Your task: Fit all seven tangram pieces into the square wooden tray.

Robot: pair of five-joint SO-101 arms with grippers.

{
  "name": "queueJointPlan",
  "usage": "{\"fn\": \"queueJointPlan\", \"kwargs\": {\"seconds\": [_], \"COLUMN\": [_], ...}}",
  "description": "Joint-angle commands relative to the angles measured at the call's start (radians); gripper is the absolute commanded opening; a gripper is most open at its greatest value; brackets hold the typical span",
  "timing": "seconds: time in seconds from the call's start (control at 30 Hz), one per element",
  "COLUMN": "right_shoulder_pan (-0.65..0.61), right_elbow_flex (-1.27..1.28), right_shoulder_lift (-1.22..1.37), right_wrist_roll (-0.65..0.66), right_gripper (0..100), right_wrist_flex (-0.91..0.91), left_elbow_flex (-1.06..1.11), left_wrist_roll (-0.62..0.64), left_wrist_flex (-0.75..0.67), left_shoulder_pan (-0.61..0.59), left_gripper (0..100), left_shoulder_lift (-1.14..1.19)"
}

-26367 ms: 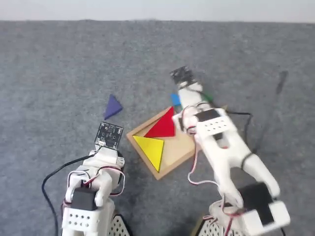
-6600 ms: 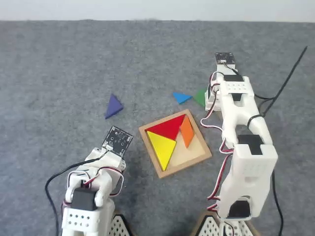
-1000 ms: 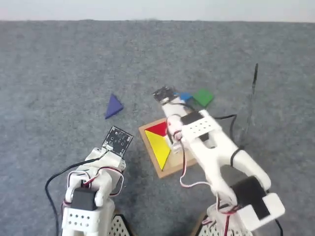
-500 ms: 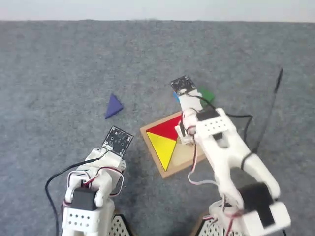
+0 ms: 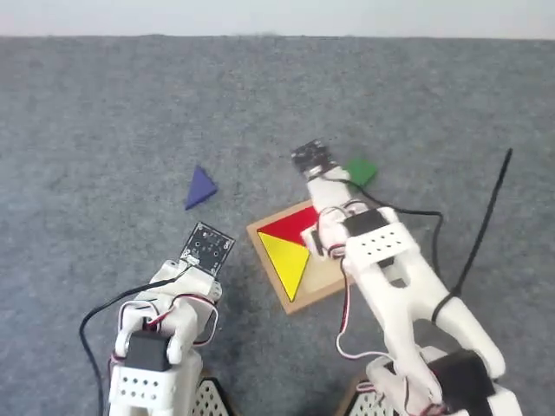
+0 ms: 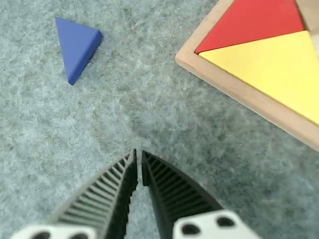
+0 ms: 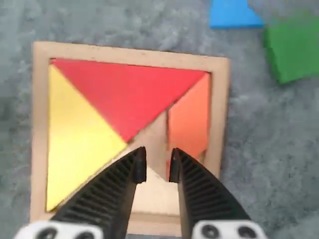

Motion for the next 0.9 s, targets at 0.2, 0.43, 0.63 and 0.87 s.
{"fn": "queueJointPlan", "kwargs": {"seconds": [0.2, 0.43, 0.63, 0.87], "right_shoulder_pan": [-0.038, -0.036, -0.007, 0.062], "right_elbow_flex": [-0.106, -0.176, -0.199, -0.199], "right_shoulder_lift": [0.116, 0.255, 0.308, 0.305], "right_wrist_roll": [0.043, 0.043, 0.037, 0.037], "right_gripper": [8.9, 8.9, 8.9, 2.4], "right_wrist_flex": [0.094, 0.094, 0.061, -0.027], "left_elbow_flex": [-0.010, -0.010, -0.010, -0.010], "left_wrist_roll": [-0.015, -0.015, -0.015, -0.015], "left_wrist_flex": [-0.002, -0.002, -0.002, -0.002], "left_shoulder_pan": [0.000, 0.000, 0.000, 0.000], "left_gripper": [2, 2, 2, 2], "left_shoulder_lift": [-0.017, -0.017, -0.017, -0.017]}}
